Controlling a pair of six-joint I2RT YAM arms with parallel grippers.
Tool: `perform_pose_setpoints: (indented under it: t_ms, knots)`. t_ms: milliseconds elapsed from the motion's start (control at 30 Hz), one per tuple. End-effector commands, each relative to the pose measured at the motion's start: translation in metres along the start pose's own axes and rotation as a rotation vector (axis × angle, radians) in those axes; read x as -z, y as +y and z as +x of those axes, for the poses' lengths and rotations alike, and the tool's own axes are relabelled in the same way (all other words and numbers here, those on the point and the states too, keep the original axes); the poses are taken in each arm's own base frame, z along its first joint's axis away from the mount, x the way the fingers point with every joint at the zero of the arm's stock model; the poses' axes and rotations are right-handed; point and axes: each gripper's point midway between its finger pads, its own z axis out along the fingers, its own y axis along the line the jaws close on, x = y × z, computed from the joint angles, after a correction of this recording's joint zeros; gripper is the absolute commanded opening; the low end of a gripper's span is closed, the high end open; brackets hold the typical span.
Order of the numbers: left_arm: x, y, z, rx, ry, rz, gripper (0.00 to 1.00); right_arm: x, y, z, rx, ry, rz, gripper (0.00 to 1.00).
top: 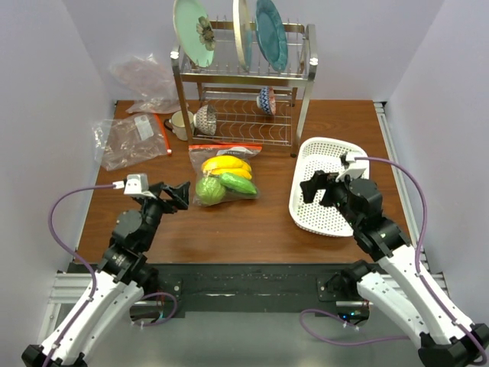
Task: Place the food in the zip-top bag and seal the zipper
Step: Reset both arms
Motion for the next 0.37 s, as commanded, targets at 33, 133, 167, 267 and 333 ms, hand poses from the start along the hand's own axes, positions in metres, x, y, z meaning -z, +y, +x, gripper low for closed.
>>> perform_pose_setpoints:
  t_ms: [33, 133, 167, 267, 333]
  knots:
    - [-0.0031, -0.0003, -0.0094, 0.030, -0.033, -0.014, 1.00, 0.0023, -0.0051, -0.0086, -0.027, -0.045, 0.031, 0.99]
    - [-0.0050, 0.0010, -0.0079, 0.023, -0.017, -0.028, 1.00, 0.0023, -0.0045, -0.0099, -0.028, -0.047, 0.028, 0.99]
    - [-0.0054, 0.0016, -0.0069, 0.021, -0.012, -0.031, 1.00, 0.0023, -0.0043, -0.0095, -0.027, -0.045, 0.027, 0.99]
    - [-0.0062, 0.0023, -0.0064, 0.019, -0.010, -0.035, 1.00, 0.0008, -0.0044, -0.0091, -0.028, -0.045, 0.029, 0.99]
    - [-0.0067, 0.0027, -0.0065, 0.017, -0.012, -0.038, 1.00, 0.0002, -0.0057, -0.0081, -0.029, -0.046, 0.034, 0.99]
